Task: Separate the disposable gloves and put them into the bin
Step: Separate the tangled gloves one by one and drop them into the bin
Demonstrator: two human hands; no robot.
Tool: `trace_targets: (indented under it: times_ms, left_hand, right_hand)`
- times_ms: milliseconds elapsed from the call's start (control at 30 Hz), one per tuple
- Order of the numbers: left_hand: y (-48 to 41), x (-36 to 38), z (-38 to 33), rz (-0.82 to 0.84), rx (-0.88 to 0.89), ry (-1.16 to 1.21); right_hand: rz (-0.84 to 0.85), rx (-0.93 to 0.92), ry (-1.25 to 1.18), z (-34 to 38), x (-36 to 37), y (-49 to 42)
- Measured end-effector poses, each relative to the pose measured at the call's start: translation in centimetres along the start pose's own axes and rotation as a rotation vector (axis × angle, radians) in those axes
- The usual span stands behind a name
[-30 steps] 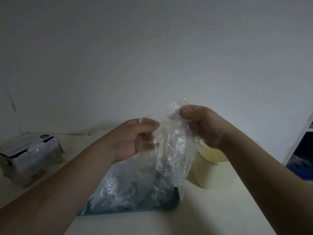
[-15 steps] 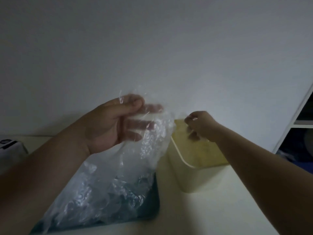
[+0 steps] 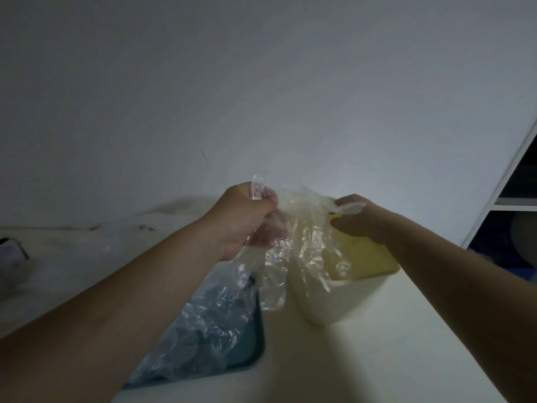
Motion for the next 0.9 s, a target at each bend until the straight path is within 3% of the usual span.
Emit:
trace_targets:
  times_ms: [100,233,300,400,500,600,667,800,900]
  left_hand:
    - [0.9,0.0,-0.4,0.050,-0.005,0.037]
    - [2.3,0.5,-1.7,0.184,-0.050,0.101]
    - [2.3,0.6,-2.3,0.213,-0.054,0.116]
    - [1.6,1.1,-1.7,0.174,-0.088,0.052]
    - [0.1,1.9,0.4,0.098,-0.105,-0.159]
    - [-1.4,2.7,1.3,0.044,-0.102,-0.302]
    - [-2.1,3.0,1.4,0.017,-0.106,-0.372]
    - [-2.2,3.1,1.1,-0.039,-0.084,-0.544]
    - [-2.3,2.0,0.4,-0.086,0.021,-0.512]
  right_hand:
    - [-0.048,0.071,-0.119,-0.9,0.4,1.2]
    - [0.158,0.025,-0.197,0.7,0.9,2.8]
    - [0.170,0.037,-0.320,0.6,0.2,3.7]
    - [0.012,0.084,-0.480,-0.7,-2.1,4.2]
    - [-0.187,0.141,-0.466,-1.4,-4.5,4.8]
    - [-0.173,0.051,-0.440,1.0,-4.8,5.7]
    - [-0.121,-0.032,-0.341,3.3,-4.3,6.3]
    - [-0.177,-0.194,0.157,7.5,-4.2,7.6]
    - [0.005,-0.256,0.469,10.3,-2.4,9.0]
Point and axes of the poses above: each hand's wrist, its own y-axis away from the middle knuckle, its own x-axis out of the palm, z = x × y, the point moved 6 cm from there along -y, towards the middle knuckle, and after that the axes turned 6 degrees about y, right-handed, at the moved point
